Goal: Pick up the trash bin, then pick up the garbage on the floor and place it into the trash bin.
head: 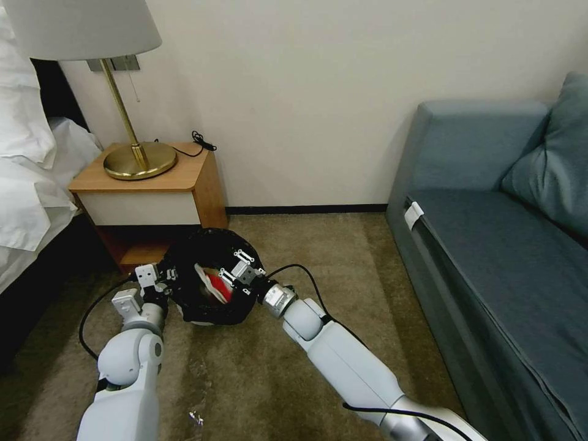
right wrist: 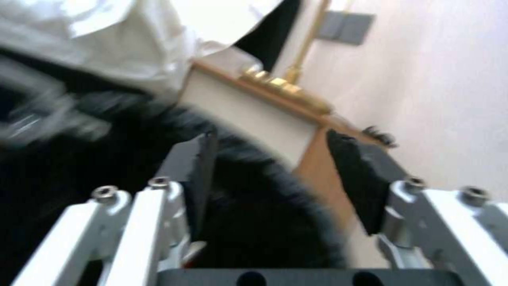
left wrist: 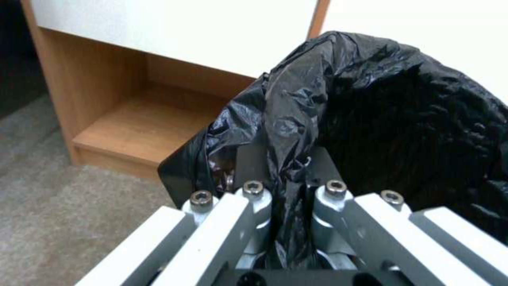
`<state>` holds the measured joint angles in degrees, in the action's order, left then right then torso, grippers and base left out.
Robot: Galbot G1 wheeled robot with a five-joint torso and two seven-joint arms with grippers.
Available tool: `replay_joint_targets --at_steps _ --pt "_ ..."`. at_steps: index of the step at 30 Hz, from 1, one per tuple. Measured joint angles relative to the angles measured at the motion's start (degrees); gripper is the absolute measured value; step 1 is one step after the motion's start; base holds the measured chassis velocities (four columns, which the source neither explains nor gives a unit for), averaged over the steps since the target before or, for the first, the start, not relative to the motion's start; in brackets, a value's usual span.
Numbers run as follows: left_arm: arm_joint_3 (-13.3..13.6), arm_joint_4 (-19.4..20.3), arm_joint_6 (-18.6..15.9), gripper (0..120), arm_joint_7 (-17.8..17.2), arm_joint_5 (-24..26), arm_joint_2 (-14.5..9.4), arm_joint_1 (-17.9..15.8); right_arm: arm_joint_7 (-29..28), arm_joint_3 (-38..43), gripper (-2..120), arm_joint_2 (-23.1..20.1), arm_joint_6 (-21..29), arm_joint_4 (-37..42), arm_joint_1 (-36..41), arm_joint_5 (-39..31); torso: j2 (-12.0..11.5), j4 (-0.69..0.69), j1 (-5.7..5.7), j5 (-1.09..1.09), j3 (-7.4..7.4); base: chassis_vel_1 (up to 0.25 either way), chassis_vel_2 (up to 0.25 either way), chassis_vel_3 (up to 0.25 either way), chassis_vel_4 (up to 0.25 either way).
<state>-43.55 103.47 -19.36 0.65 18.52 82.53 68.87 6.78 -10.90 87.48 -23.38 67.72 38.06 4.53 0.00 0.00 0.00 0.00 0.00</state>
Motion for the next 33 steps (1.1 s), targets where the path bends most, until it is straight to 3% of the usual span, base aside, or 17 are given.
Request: replay_joint_targets --at_steps 9,11,19,28,33 --pt "-3.4 1.4 -0.7 4 -0.2 2.7 -1.5 0.9 -7.7 4.7 96 -2.9 9.2 1.6 -4.0 -2.0 0.0 0.0 0.0 0.0 0.0 0.0 0.0 0.0 0.0" --pt "-3.9 1.6 -0.8 4 -0.2 3.0 -1.8 1.1 -8.9 4.4 99 -3.4 10.3 0.2 -4.2 -2.7 0.0 0.0 0.0 0.0 0.0 0.0 0.0 0.0 0.0" --pt "-5.3 1.3 -1.0 4 -0.6 4.3 -1.9 1.4 -11.9 3.3 100 -2.9 16.9 -7.3 -4.4 -9.6 0.0 0.0 0.0 0.0 0.0 0.0 0.0 0.0 0.0" --pt "-4.7 0.8 -2.6 4 -2.0 7.5 -1.8 1.4 -11.8 4.4 100 -1.9 16.3 -10.4 -3.7 -9.3 0.0 0.0 0.0 0.0 0.0 0.0 0.0 0.0 0.0" --pt "-4.3 2.1 -6.0 4 -4.1 12.2 -1.5 1.4 -13.5 3.7 100 -1.8 22.7 -9.9 -2.6 -20.7 0.0 0.0 0.0 0.0 0.0 0.0 0.0 0.0 0.0"
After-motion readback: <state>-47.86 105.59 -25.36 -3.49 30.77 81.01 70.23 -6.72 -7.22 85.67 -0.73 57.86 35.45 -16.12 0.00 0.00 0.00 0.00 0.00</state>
